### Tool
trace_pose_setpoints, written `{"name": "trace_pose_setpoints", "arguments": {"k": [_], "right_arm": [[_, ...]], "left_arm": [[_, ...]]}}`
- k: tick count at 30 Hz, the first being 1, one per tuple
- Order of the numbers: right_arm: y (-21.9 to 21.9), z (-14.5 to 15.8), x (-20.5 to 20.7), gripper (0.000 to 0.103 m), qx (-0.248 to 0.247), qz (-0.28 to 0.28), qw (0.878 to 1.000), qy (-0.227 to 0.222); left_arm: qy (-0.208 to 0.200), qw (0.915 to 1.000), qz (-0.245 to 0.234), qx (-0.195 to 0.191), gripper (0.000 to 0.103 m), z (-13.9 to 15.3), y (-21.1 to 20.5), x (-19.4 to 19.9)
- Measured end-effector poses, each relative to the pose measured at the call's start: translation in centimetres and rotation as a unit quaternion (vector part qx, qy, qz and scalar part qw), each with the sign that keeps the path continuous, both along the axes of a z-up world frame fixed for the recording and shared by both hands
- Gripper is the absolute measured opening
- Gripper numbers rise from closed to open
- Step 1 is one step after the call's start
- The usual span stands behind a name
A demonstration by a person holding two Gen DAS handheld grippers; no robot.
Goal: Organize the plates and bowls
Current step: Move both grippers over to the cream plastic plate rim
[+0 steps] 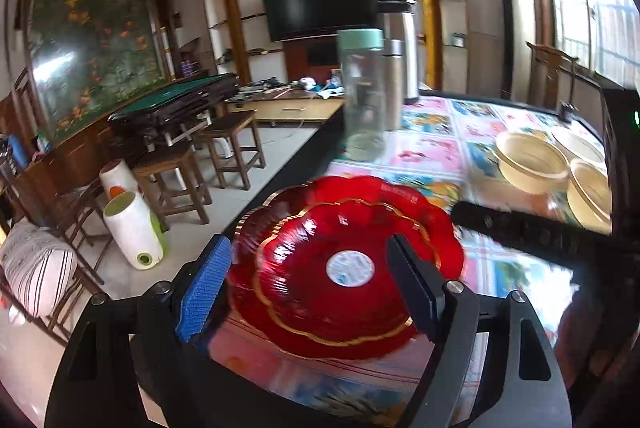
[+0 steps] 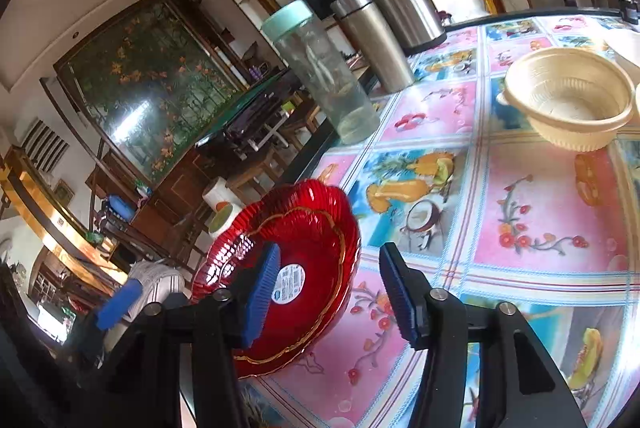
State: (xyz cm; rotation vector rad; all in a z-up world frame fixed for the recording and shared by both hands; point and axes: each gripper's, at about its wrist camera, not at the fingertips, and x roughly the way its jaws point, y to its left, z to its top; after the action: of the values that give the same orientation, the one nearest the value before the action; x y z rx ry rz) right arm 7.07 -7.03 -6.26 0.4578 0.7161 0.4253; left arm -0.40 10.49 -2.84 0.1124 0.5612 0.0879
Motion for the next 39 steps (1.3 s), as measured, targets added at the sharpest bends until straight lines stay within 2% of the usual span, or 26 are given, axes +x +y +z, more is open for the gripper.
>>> {"name": "trace_pose_setpoints", "arguments": {"k": [5, 10, 16, 19, 24, 28, 33, 39], "right_arm": [[-2.5, 0.6, -1.2, 0.061, 0.017, -0.022, 1.000, -0.008], [-6.9, 1.9, -3.7, 0.063, 0.013, -0.057, 0.997, -0.041], [-14.1, 4.0, -6.9, 0.069, -0.034, -0.112, 0.989, -0.087], [-17.8, 5.0, -8.2, 0.069, -0.058, -0.134, 0.985, -0.097], [-23.3, 6.4, -9.9, 0.072, -0.071, -0.170, 0.977, -0.104], [-26.8, 6.9, -10.4, 0.072, -0.052, -0.194, 0.974, -0.106], [-30.0, 6.1, -10.4, 0.073, -0.011, -0.213, 0.973, -0.093], [-30.7, 5.1, -9.6, 0.073, 0.017, -0.205, 0.976, -0.067]], "left_arm": [[0.013, 0.9992, -0.021, 0.032, 0.080, -0.2, -2.7, 0.0], [0.019, 0.9978, -0.048, 0.042, 0.080, 0.8, -5.6, 0.4], [0.006, 0.9953, -0.083, 0.049, 0.080, 2.0, -10.1, 1.2], [-0.001, 0.9935, -0.101, 0.052, 0.080, 2.8, -12.6, 1.8], [-0.004, 0.9900, -0.130, 0.055, 0.080, 3.4, -16.4, 2.9], [0.001, 0.9879, -0.146, 0.054, 0.080, 3.5, -18.9, 3.8], [0.012, 0.9860, -0.156, 0.056, 0.080, 3.3, -21.5, 5.1], [0.021, 0.9845, -0.165, 0.056, 0.080, 2.8, -23.9, 6.6]]}}
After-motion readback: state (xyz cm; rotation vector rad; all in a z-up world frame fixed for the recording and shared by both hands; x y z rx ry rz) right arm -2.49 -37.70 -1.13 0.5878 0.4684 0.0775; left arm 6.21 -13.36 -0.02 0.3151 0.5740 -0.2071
